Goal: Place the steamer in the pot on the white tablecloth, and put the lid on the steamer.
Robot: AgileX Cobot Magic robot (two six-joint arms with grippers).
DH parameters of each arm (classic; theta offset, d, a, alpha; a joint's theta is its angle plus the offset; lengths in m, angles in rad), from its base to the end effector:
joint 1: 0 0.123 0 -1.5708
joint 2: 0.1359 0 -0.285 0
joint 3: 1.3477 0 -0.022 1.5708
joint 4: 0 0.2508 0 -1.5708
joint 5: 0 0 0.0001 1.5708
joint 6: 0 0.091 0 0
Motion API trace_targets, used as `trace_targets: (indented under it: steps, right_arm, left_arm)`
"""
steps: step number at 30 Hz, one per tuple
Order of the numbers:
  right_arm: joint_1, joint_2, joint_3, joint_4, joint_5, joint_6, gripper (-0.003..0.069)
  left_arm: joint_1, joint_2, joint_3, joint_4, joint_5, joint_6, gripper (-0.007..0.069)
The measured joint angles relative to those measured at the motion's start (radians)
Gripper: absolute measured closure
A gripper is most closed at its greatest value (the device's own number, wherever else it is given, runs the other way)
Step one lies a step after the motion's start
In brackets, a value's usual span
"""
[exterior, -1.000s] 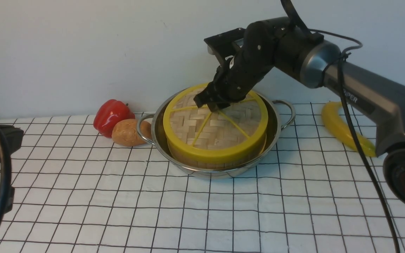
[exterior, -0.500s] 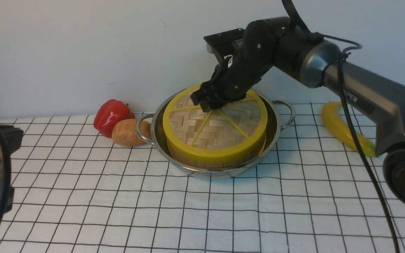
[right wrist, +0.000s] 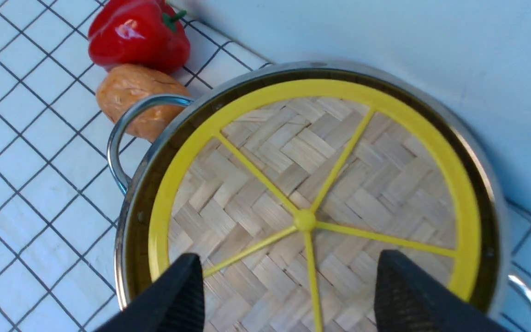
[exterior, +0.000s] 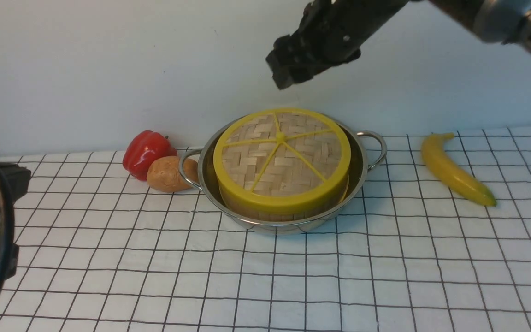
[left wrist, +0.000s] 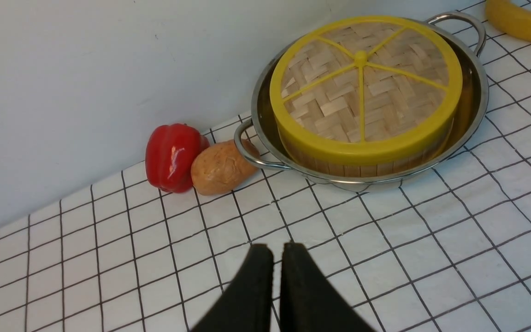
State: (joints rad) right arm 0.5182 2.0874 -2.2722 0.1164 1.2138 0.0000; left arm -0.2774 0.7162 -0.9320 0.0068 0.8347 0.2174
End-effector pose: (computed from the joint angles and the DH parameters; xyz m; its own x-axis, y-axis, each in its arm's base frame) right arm 0.3965 0.2375 0.3649 -0.7231 -0.3656 -0.5861 -0.5191 0.8474 0.1119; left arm 0.1190 -0.0334 0.3871 -0.4163 0.3474 -0.8402 0.3704 0.9088 0.1922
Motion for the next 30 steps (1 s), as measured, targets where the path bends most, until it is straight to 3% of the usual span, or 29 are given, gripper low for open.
trace_targets:
  steps: [3, 5, 6, 7, 9, 12, 15, 25, 30]
  right_arm:
    - [0.000, -0.091, 0.004, -0.052, 0.009, -0.009, 0.0347]
    - [0.000, -0.160, 0.027, -0.064, 0.009, -0.031, 0.0479]
    - [0.000, -0.167, 0.030, -0.065, 0.009, -0.033, 0.0492]
    - [0.000, -0.216, 0.063, -0.066, 0.009, -0.045, 0.0592]
    - [0.000, -0.290, 0.120, -0.066, 0.009, -0.057, 0.0659]
    - [0.000, -0.411, 0.254, -0.054, 0.008, -0.061, 0.0672]
    - [0.000, -0.570, 0.520, -0.019, -0.080, -0.077, 0.0671]
    - [0.000, -1.063, 1.507, 0.011, -0.850, -0.046, 0.0671]
    - [0.000, -1.216, 1.810, 0.012, -1.100, 0.006, 0.0671]
  left_arm:
    - [0.000, 0.000, 0.000, 0.000, 0.000, 0.000, 0.0602]
    - [0.000, 0.000, 0.000, 0.000, 0.000, 0.000, 0.0602]
    - [0.000, 0.000, 0.000, 0.000, 0.000, 0.000, 0.0602]
    - [0.000, 0.000, 0.000, 0.000, 0.000, 0.000, 0.0602]
    - [0.000, 0.000, 0.000, 0.000, 0.006, 0.000, 0.0602]
    - [0.000, 0.000, 0.000, 0.000, 0.013, 0.000, 0.0602]
    - [0.000, 0.000, 0.000, 0.000, 0.014, 0.000, 0.0602]
    - [0.000, 0.000, 0.022, -0.040, -0.015, 0.022, 0.0592]
    - [0.000, -0.015, 0.195, -0.195, -0.278, 0.160, 0.0592]
